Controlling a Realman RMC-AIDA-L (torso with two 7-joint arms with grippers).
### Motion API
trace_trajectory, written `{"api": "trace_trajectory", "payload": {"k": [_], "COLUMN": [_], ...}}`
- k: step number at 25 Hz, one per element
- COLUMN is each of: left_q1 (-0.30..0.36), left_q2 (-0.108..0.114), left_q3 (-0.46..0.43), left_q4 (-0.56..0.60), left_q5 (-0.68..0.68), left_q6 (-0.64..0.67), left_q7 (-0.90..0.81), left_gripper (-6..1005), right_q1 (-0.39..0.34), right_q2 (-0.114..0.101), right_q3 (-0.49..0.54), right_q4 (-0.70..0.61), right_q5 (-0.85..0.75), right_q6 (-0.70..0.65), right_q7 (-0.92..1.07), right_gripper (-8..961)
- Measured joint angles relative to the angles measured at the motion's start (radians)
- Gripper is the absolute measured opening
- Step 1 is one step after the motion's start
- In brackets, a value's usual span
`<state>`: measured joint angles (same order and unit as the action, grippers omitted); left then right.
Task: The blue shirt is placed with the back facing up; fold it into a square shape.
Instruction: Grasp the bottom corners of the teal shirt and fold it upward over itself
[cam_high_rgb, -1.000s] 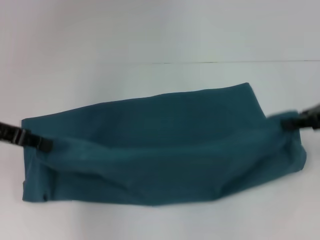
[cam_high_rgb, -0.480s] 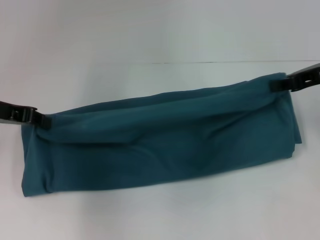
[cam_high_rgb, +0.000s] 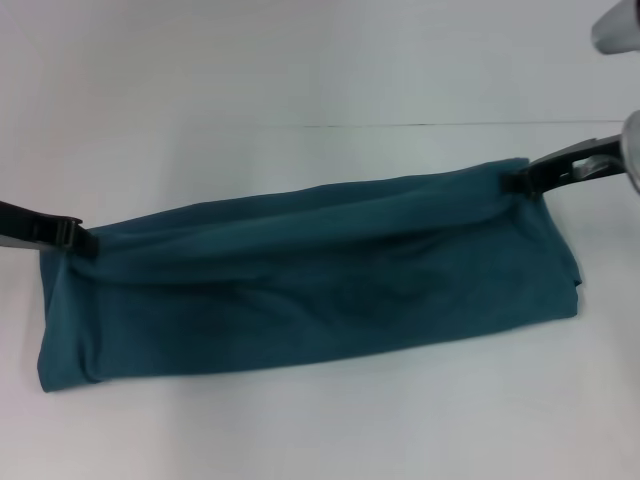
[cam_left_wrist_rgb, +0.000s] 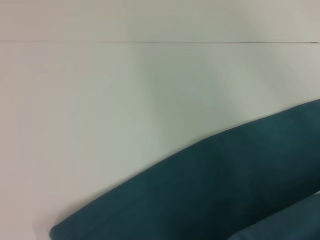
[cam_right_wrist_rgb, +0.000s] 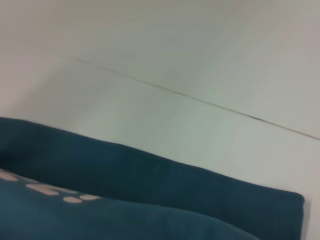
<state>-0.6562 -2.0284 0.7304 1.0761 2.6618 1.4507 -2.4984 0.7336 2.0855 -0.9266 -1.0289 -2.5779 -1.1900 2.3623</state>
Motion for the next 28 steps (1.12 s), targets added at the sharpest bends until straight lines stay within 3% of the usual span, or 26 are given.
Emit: {"api": "trace_trajectory", "payload": {"k": [9,28], "left_q1": [-0.029,-0.046], "left_q2": [-0.01,-0.018], "left_q3": [0.027,0.023], "left_q4": [-0.068,-0.116], "left_q5": [0.085,0.103], "left_q6": [-0.113,-0.289], "left_q7": [-0.018,-0.062], "left_gripper": [200,220], "right_q1": [0.042,0.1], "right_q2": [0.001,0.007], "right_q3": [-0.01,-0.019], "right_q4": [0.137,0.248], "right_q5": [-0.001,0.003], "right_q6": [0.125,0.292], "right_q7": [0.007,0.024], "right_gripper": [152,182]}}
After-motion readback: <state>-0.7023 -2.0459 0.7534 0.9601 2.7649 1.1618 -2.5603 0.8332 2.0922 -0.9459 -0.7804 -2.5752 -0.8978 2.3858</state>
